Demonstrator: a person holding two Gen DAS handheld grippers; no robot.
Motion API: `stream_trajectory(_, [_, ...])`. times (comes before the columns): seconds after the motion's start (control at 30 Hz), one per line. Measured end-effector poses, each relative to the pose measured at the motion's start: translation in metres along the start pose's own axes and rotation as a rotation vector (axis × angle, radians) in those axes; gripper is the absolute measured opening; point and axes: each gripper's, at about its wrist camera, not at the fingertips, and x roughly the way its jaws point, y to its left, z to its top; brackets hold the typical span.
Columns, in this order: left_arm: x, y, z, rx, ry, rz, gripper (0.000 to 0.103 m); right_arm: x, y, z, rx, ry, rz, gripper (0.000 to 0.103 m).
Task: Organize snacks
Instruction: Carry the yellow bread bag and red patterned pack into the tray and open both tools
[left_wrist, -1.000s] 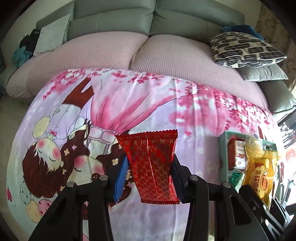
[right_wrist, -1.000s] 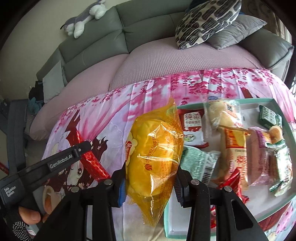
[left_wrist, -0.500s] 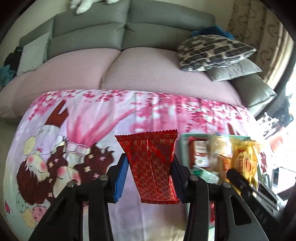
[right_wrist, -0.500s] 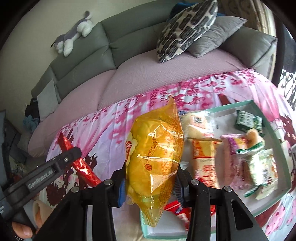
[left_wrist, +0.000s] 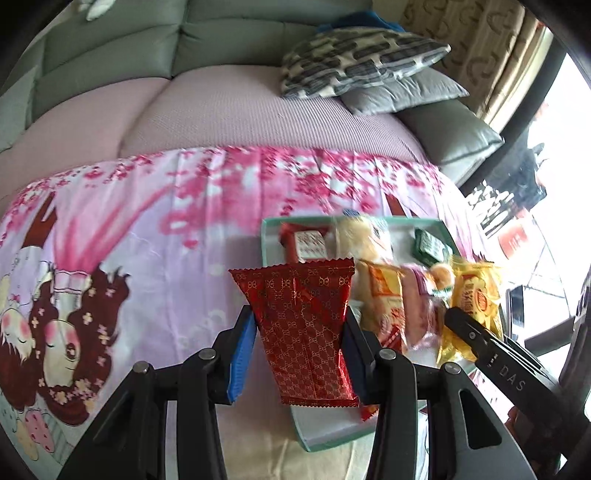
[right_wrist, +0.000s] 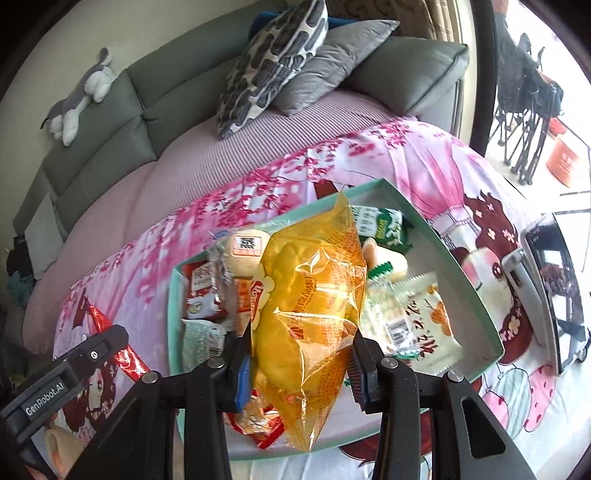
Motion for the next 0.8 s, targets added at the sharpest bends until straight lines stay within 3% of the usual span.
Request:
stream_trajectory(0.53, [0.028, -0.025, -0.015, 0.055, 0.065, -0.019, 0.046, 0.010, 0.004, -0.006, -0.040, 0.053, -0.025, 0.044])
stream_trajectory(0.6, [0.031, -0.025, -0.015, 0.055, 0.070, -0.016, 0.047, 0.011, 0.004, -0.006, -0.043, 0.055, -0.030, 0.047])
stream_trajectory(0.67, [0.031, -0.023, -0.015, 0.042, 0.077, -0.020, 0.054, 0.013, 0.004, -0.006, -0.044, 0.059, -0.043, 0.060])
stream_trajectory(0.8, [0.030, -0.018, -0.013, 0.023, 0.075, -0.025, 0.060, 0.014, 0.004, -0.006, -0.048, 0.061, -0.056, 0.066])
